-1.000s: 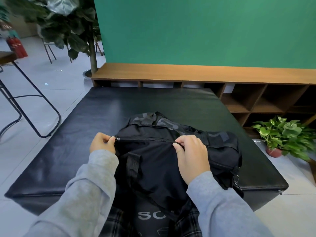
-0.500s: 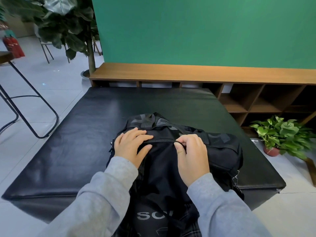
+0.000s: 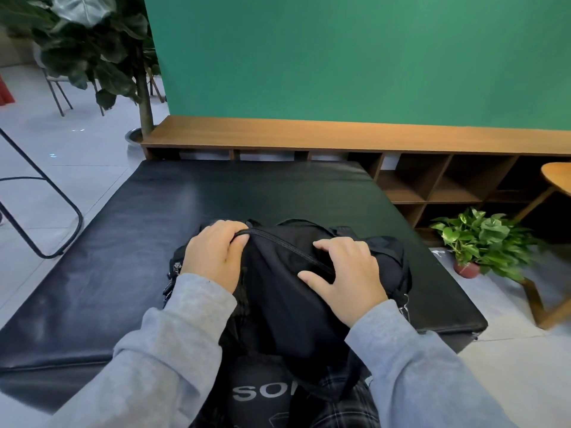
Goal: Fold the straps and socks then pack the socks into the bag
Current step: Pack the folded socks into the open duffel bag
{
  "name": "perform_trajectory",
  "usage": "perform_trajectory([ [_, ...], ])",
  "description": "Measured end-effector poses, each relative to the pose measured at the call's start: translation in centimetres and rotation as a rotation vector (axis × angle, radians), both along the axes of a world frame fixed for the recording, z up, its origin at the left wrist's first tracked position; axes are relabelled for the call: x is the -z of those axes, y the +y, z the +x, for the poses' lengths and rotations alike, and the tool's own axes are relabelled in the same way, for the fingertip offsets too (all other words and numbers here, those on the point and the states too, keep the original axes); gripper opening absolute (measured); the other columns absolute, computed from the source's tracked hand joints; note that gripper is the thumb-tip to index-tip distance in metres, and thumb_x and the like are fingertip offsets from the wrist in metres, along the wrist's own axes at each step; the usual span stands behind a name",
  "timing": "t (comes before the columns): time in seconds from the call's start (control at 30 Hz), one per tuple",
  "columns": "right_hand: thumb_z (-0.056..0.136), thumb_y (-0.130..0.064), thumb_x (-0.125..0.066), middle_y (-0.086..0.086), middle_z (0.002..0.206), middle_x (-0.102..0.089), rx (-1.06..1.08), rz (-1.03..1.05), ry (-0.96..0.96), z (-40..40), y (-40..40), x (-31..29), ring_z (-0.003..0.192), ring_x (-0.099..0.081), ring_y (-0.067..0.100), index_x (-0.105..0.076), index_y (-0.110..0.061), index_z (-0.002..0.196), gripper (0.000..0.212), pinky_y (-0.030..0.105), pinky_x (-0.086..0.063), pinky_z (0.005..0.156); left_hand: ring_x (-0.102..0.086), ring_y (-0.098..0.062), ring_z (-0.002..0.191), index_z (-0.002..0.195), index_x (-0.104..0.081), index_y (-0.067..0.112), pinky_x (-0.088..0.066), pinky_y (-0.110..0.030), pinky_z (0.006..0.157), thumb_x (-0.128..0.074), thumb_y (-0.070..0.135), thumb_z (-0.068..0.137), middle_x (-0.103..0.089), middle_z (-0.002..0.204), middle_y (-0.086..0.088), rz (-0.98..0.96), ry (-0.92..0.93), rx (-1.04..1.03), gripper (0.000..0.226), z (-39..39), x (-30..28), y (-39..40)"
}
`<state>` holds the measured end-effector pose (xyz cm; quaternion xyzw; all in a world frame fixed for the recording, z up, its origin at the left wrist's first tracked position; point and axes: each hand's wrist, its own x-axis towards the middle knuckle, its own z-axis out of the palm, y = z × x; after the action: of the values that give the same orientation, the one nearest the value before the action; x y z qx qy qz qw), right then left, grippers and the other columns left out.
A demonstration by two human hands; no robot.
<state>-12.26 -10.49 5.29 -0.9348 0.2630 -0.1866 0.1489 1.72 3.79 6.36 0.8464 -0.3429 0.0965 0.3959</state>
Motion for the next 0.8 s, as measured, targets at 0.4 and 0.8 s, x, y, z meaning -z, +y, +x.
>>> perform_trajectory([
  [0.4,0.091,-0.044,-0.053,-0.017,0.096,-0.041,-0.148,0.008,-0.026,3.0,1.8,-0.2,0.102,-0.041,0.009,-0.052,-0.026,0.103,0.021,0.023,-0.019,0.093,-0.049,-0.024,0.078,0.088,-0.063,0.019,-0.039,-0.036,0.071,-0.025,0.036,0.086,-0.055,0.082,0.006,0.031,-0.224,0.072,0.042,1.1,-0.1,0.5],
  [0.8,0.092,-0.021,-0.047,-0.002,0.111,-0.053,0.167,-0.052,0.089,6.3,-4.7,3.4,0.105,-0.043,0.023,-0.057,-0.022,0.114,0.024,0.032,-0.027,0.082,-0.051,-0.027,0.079,0.094,-0.065,0.018,-0.045,-0.043,0.072,-0.04,0.026,0.088,-0.059,0.087,0.002,0.043,-0.154,0.031,0.026,6.5,2.9,-2.7],
])
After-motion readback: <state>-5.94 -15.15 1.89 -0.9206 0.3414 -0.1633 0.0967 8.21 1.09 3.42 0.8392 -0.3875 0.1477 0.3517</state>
